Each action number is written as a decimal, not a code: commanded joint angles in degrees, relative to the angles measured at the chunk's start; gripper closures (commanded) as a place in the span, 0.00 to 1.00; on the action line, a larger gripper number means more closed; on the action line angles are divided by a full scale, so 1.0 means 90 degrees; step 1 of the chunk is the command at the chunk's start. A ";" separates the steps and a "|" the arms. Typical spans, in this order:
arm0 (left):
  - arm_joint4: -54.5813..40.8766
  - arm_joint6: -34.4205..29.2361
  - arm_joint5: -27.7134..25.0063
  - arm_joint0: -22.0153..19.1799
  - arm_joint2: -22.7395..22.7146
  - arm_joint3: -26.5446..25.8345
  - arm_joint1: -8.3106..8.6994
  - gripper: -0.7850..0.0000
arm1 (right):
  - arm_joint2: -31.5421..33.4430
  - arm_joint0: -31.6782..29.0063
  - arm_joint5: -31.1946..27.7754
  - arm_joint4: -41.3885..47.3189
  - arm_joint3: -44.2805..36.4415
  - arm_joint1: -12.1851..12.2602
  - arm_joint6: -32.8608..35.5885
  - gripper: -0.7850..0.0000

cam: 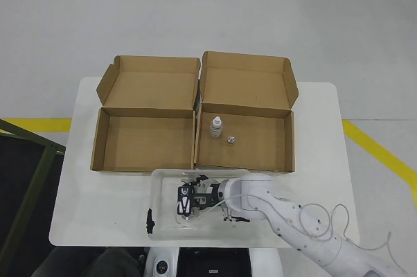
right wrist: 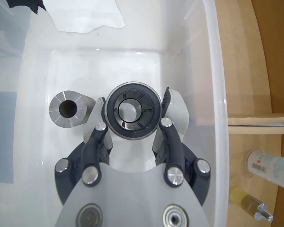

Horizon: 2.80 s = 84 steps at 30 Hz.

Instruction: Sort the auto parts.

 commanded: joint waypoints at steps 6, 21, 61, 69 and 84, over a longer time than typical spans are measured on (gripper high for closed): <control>0.0000 0.0000 0.0000 0.0000 0.0000 0.0000 0.0000 0.00 | 0.0030 0.0003 -0.0147 0.0116 0.0011 -0.0031 -0.0154 0.96; 0.0000 0.0000 0.0000 0.0000 0.0000 0.0000 0.0000 0.00 | 0.0381 -0.0120 -0.0384 0.0435 -0.0712 0.0010 -0.0236 1.00; 0.0000 0.0000 0.0000 0.0000 0.0000 0.0000 0.0000 0.00 | 0.0377 0.1573 0.0490 0.1197 0.0492 -0.0562 -0.0610 1.00; 0.0000 0.0000 0.0000 0.0000 0.0000 0.0000 0.0000 0.00 | 0.0127 0.2180 0.0617 0.1291 0.1218 -0.0834 -0.0636 1.00; 0.0000 0.0000 0.0000 0.0000 0.0000 0.0000 0.0000 0.00 | -0.0365 0.2905 0.0895 0.1458 0.2907 -0.1382 -0.0782 1.00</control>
